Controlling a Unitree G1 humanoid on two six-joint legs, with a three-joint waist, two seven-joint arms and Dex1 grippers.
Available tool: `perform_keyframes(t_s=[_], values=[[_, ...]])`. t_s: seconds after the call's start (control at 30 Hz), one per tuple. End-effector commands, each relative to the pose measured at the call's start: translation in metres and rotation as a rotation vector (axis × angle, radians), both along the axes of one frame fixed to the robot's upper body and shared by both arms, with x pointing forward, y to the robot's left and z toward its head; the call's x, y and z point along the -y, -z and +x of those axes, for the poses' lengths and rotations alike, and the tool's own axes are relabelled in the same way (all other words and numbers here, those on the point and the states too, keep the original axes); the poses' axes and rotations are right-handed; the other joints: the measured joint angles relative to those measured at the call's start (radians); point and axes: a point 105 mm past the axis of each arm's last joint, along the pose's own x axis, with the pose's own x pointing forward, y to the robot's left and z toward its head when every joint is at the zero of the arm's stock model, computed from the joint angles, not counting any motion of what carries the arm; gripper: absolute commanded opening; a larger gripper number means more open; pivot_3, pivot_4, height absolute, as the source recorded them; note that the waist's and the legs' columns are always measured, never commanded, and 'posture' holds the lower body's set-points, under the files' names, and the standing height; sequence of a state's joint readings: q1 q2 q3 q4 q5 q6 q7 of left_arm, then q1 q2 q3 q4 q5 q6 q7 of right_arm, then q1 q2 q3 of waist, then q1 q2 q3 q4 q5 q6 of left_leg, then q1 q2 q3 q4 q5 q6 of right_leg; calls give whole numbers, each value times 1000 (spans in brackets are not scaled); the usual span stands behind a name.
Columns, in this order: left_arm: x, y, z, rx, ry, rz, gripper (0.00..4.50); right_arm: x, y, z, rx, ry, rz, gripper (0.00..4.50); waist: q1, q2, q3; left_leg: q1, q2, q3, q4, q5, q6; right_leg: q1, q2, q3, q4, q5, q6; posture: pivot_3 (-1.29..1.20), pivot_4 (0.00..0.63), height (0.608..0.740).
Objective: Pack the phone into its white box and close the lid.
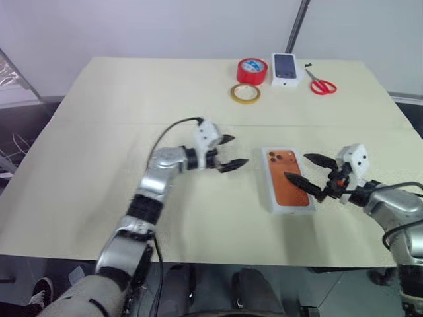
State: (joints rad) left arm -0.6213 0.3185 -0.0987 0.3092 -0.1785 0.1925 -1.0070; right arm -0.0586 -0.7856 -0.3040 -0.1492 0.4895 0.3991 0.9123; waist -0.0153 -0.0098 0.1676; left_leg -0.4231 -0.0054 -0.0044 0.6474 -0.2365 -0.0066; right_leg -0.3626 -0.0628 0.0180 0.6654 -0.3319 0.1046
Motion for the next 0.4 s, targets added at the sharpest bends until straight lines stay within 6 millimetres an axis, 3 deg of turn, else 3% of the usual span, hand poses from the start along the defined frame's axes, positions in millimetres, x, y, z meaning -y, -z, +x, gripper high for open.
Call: perform_keyframes(t_s=[0.03,0.17,0.3,0.4], values=[[-34,-13,-14,0,-21,-37,4500,14,-15,-6,45,-25,-26,4465,2,0,0,0,0,0,0,0,0,0,0,0,0,0,0,0,150,740],[-79,-7,-34,-23,-119,-25,4500,33,-9,-11,29,-18,-92,4465,10,0,0,0,0,0,0,0,0,1,-3,-1,-1,0,0,0,150,740],[-97,-2,-48,-44,-198,-12,4500,52,3,-11,-12,10,-136,4465,9,0,0,0,0,0,0,0,0,2,-4,-1,-2,0,0,0,150,740],[-107,9,-60,-110,-222,25,4500,55,2,-4,-3,10,-134,4465,5,0,0,1,0,0,0,0,0,1,-5,-1,-2,0,-1,0,150,740]])
